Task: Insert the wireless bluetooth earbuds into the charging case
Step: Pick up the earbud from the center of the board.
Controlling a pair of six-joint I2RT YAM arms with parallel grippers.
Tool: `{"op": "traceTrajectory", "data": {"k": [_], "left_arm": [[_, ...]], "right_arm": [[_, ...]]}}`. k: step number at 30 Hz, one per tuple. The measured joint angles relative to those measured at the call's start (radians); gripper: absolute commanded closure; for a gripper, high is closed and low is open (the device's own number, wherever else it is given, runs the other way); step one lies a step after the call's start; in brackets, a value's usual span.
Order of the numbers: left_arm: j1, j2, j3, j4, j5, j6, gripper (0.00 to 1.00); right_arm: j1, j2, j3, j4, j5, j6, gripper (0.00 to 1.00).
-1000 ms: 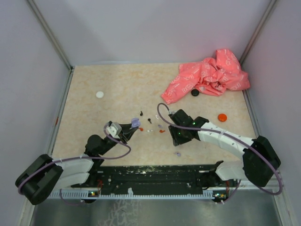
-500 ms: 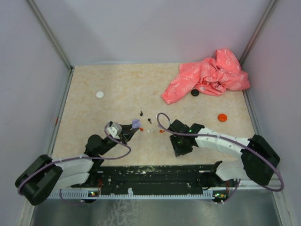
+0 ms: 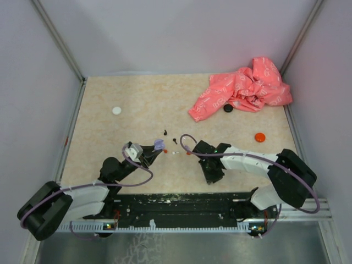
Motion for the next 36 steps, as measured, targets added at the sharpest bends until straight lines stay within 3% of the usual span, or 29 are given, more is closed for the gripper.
{"op": "traceTrajectory", "data": {"k": [15,36], "left_arm": [[0.0,-0.047,0.0,-0.027,-0.003,0.001,0.99],[0.0,-0.059,0.0,-0.046,-0.01,0.001,0.99]], "right_arm": [[0.005,0.174,0.164,-0.019,0.091,-0.148,0.75],[-0.047,0.191,0.191,-0.06,0.215,-0.17,0.68]]}}
